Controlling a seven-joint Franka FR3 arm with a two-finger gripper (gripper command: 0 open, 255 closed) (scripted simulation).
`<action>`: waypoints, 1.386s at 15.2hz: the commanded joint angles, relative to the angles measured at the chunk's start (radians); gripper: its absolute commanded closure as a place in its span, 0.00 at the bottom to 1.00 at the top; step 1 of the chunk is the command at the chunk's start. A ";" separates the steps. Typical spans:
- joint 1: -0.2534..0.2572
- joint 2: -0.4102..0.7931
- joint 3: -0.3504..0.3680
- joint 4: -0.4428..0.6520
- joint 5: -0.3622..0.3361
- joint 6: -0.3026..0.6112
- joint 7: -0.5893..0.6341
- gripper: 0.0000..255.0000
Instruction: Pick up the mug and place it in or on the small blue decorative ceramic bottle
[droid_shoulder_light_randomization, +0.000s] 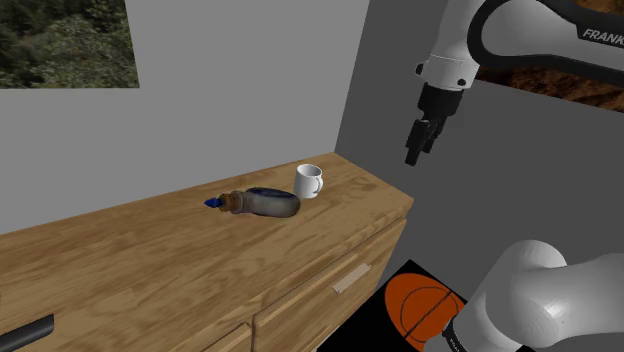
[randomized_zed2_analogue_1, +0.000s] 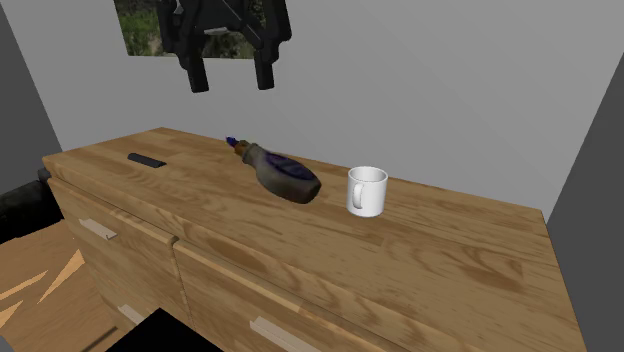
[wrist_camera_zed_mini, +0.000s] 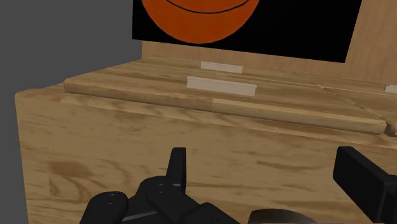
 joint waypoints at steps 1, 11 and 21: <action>0.000 0.000 0.000 0.000 0.000 0.000 0.000 0.00; -0.011 0.290 -0.016 0.007 0.010 0.298 0.015 0.00; -0.018 0.640 -0.028 0.152 0.026 0.516 0.021 0.00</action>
